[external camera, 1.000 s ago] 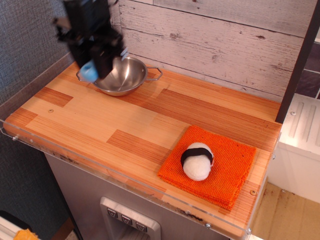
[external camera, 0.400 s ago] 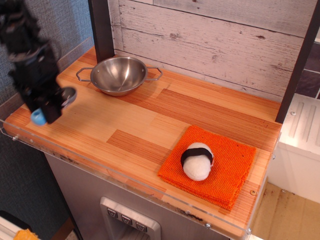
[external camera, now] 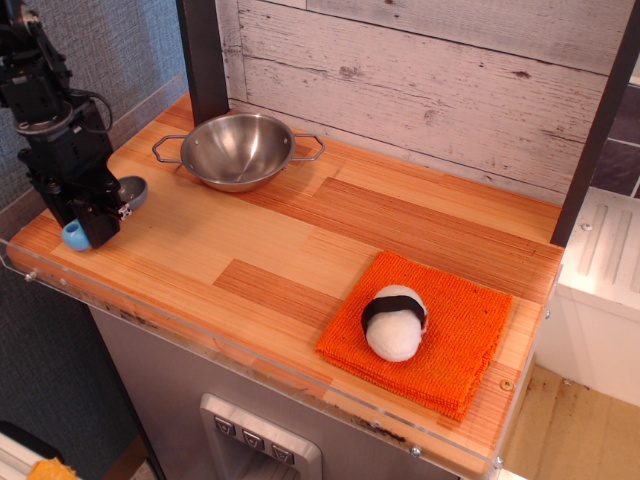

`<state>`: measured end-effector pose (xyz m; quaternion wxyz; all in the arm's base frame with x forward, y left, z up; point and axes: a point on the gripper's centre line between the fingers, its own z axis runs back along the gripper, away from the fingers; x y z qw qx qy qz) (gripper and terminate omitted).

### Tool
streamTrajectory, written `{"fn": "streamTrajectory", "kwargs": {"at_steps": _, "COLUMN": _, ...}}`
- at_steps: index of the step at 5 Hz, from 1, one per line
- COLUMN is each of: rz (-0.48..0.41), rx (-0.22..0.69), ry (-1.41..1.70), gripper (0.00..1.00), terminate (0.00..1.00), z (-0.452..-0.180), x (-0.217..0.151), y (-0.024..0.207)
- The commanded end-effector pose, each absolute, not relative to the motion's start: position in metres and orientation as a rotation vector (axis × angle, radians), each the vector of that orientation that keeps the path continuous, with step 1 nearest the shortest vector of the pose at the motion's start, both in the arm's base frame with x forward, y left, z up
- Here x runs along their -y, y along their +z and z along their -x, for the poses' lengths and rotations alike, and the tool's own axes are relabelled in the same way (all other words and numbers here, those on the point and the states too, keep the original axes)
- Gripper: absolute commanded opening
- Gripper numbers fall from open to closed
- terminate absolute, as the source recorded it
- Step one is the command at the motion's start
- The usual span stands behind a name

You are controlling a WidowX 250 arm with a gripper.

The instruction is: Place the blue spoon on the other side of the silver pot.

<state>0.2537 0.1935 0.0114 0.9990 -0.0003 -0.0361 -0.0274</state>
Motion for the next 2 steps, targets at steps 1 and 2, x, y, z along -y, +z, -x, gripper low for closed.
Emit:
{"fn": "streamTrajectory", "kwargs": {"at_steps": 1, "rz": -0.051, "rx": 0.088, "ry": -0.038, "gripper": 1.00, "terminate": 0.00, "z": -0.259, "x": -0.194, "y": 0.027}}
{"fn": "streamTrajectory", "kwargs": {"at_steps": 2, "rz": -0.083, "rx": 0.108, "ry": -0.074, "gripper": 1.00, "terminate": 0.00, "z": -0.262, "x": -0.189, "y": 0.040}}
